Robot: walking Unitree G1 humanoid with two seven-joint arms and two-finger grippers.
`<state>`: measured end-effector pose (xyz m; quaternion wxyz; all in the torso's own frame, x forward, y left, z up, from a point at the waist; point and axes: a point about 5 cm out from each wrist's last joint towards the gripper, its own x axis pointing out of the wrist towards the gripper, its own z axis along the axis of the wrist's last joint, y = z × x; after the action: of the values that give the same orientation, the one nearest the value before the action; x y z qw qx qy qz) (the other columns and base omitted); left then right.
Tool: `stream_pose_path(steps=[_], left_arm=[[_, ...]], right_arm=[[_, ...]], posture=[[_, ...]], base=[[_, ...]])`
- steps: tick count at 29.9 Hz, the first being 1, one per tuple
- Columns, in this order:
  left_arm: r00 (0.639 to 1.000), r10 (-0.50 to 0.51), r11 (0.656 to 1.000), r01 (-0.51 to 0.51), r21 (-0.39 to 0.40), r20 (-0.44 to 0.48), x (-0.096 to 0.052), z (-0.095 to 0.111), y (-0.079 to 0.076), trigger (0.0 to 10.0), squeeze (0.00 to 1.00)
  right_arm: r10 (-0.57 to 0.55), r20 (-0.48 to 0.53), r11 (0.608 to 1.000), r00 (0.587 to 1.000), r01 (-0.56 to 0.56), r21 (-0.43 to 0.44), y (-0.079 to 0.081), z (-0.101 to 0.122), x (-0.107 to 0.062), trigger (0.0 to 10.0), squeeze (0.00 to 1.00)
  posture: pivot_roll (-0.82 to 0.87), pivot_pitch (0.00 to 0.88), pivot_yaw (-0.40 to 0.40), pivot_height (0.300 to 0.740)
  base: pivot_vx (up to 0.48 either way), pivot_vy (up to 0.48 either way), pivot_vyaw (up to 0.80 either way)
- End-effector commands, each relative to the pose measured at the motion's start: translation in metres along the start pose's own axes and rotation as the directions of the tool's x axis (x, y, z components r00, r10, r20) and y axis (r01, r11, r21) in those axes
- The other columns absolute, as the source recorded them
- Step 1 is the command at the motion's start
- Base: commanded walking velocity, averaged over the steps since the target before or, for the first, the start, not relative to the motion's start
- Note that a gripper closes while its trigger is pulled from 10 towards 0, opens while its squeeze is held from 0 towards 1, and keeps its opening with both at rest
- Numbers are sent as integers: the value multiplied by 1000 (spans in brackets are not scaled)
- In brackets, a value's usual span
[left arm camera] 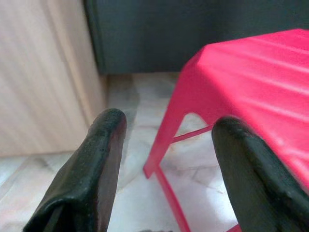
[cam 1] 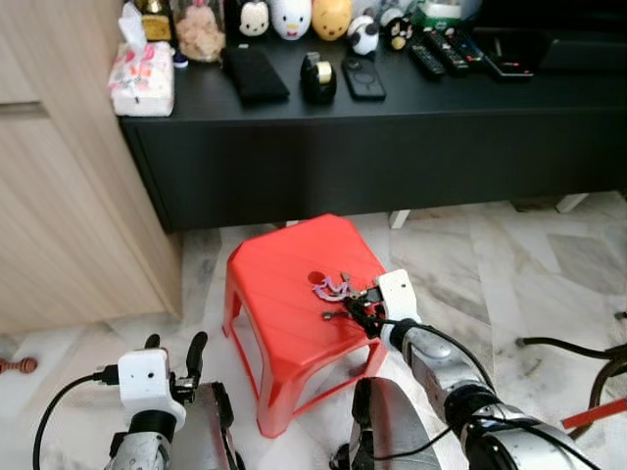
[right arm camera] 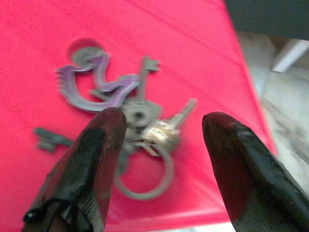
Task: Hang keys on a hook
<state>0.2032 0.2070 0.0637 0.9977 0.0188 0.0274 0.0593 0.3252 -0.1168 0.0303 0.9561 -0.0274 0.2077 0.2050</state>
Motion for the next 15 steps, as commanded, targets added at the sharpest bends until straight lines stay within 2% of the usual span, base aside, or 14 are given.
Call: stream_pose_path(steps=[1,5,10,15], left_arm=[[1000,-8,1000,8,-1,-24,-1,-4,-3,10000,0],[1000,-5,1000,5,-1,-17,1,-3,-3,10000,0],[1000,-1,1000,1,1,-14,1,-3,-2,10000,0],[1000,2,1000,-2,-2,-11,2,-2,-2,10000,0]], right_arm=[[-3,5,1000,1000,3,-17,-3,-2,-2,10000,0],[7,8,1000,1000,-7,-18,-2,-4,-3,10000,0],[45,14,999,999,-45,-23,1,-5,-4,10000,0],[110,-6,991,994,-110,-74,5,-13,-7,10000,0]], posture=[[85,182,-148,568],[85,180,-149,568],[85,178,-150,568],[84,177,-152,568]], base=[[319,0,0],[314,0,0],[0,0,0],[0,0,0]])
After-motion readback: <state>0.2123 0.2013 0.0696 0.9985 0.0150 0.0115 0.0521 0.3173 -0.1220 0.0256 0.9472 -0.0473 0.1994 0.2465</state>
